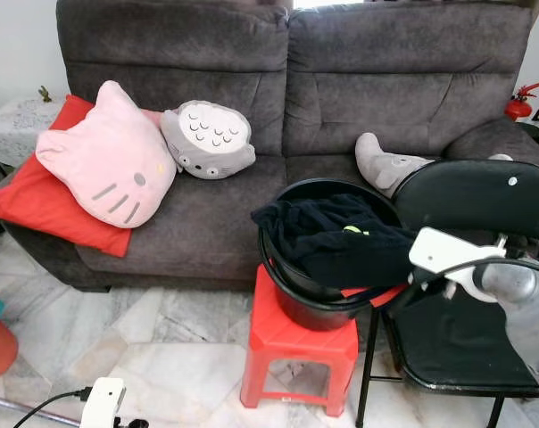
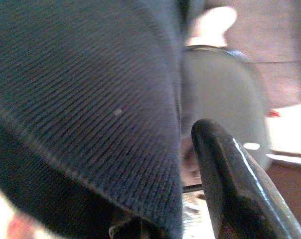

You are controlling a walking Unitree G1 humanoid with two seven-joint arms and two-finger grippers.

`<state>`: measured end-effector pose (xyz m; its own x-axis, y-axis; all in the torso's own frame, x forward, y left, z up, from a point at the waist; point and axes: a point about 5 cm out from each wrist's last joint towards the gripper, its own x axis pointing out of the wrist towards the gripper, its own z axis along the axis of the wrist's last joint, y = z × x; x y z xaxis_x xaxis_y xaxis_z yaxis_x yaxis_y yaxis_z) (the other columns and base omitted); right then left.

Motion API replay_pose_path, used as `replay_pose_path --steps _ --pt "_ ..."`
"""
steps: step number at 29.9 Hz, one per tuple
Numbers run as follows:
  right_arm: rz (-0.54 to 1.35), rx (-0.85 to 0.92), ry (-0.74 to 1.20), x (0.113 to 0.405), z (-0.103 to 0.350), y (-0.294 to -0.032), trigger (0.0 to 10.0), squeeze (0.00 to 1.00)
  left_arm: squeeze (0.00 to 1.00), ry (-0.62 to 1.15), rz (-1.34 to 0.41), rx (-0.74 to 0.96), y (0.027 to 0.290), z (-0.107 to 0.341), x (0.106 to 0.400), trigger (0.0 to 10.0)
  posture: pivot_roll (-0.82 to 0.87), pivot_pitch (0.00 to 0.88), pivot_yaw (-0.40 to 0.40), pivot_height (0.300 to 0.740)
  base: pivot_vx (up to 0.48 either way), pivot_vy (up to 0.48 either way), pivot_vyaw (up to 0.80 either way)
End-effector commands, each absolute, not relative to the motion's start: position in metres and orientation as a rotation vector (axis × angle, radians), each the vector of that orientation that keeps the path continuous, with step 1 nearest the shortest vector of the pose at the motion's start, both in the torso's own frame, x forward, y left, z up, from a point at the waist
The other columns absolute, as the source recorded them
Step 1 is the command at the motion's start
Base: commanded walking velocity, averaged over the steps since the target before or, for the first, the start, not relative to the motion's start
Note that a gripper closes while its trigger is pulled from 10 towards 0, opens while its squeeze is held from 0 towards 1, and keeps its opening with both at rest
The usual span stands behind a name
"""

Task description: Hang hanger

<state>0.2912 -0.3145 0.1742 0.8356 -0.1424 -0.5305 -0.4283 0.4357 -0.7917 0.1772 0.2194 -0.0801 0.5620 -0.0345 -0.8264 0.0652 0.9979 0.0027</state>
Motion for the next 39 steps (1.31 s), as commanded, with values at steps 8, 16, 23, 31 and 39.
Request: replay_pose_path --steps 8,16,23,31,39 --pt "0.017 -1.084 0.566 0.295 0.179 -0.332 10.0 0.00 0.00 0.991 -0.058 0.058 0.221 -0.081 0.175 10.0 -0.07 0.000 0.004 0.740 0.000 0.000 0.00" --pt "0.070 -1.002 0.553 0.300 0.161 -0.316 10.0 0.00 0.00 0.991 -0.057 0.060 0.222 -0.081 0.175 10.0 -0.07 0.000 0.004 0.740 0.000 0.000 0.00" --pt "0.139 -0.910 0.506 0.304 0.144 -0.293 10.0 0.00 0.00 0.990 -0.056 0.065 0.223 -0.081 0.175 10.0 -0.07 0.000 0.008 0.740 0.000 0.000 0.00" --pt "0.129 -0.895 0.506 0.303 0.140 -0.291 10.0 0.00 0.00 0.990 -0.061 0.060 0.222 -0.081 0.175 10.0 -0.07 0.000 0.007 0.740 0.000 0.000 0.00" --pt "0.062 -0.887 0.529 0.300 0.137 -0.297 10.0 0.00 0.00 0.991 -0.064 0.054 0.222 -0.081 0.175 10.0 -0.07 0.000 0.008 0.740 0.000 0.000 0.00"
